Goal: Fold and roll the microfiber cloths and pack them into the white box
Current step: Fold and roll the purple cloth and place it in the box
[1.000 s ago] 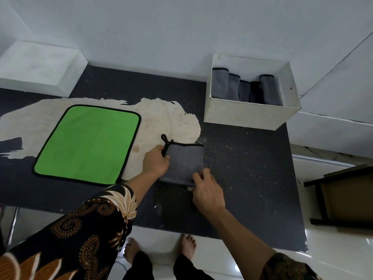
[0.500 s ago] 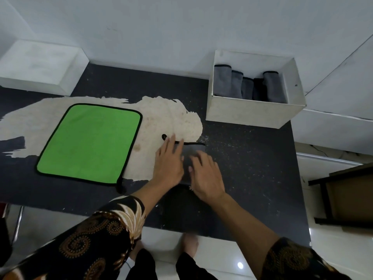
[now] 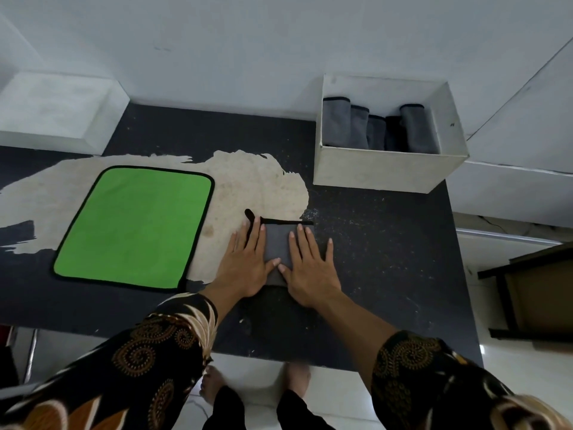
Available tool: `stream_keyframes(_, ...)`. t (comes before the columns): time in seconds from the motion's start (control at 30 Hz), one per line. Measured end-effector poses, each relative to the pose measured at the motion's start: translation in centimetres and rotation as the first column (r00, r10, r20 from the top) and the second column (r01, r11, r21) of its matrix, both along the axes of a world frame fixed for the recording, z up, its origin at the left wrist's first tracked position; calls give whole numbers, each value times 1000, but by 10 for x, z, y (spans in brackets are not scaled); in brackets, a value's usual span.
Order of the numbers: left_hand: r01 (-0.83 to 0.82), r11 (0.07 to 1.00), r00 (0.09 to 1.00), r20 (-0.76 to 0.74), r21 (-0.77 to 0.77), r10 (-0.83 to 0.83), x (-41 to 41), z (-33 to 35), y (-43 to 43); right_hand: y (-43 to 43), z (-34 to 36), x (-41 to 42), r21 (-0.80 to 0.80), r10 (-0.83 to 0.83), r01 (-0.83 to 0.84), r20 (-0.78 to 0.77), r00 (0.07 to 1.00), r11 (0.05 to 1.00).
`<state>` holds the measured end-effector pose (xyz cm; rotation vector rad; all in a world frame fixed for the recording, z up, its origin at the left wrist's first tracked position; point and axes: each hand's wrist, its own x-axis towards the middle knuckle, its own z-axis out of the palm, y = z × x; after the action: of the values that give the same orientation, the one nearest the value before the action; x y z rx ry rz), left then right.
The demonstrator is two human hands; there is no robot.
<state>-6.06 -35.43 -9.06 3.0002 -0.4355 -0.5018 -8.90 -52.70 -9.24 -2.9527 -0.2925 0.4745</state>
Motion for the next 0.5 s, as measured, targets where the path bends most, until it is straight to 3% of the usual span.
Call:
stream_keyframes(0.1, -208, 975, 972, 94, -76, 215, -7, 15, -6, 2, 6, -1, -18, -40, 39, -43, 998, 999)
stream_keyframes(0.17, -398, 902, 907, 76, -167, 414, -11, 25, -6, 5, 16, -8, 22, -202, 202, -10, 979, 979)
stream_keyframes(0.23, -502, 839, 862, -46, -211, 504, -13, 30, -4, 9, 29, -17, 125, -446, 438, 41, 894, 890)
stream_keyframes(0.3, -576, 780, 817, -172, -245, 550, -11, 33, -2, 12, 34, -23, 243, -628, 618, -43, 777, 748)
stream_keyframes(0.37, -613, 752, 787, -269, -240, 556, -8, 34, -2, 13, 33, -22, 306, -699, 730, -226, 679, 611)
stream_keyframes(0.5, -599, 782, 776, -363, -171, 515, -7, 43, -5, -1, 36, -17, 300, -706, 820, -416, 573, 488)
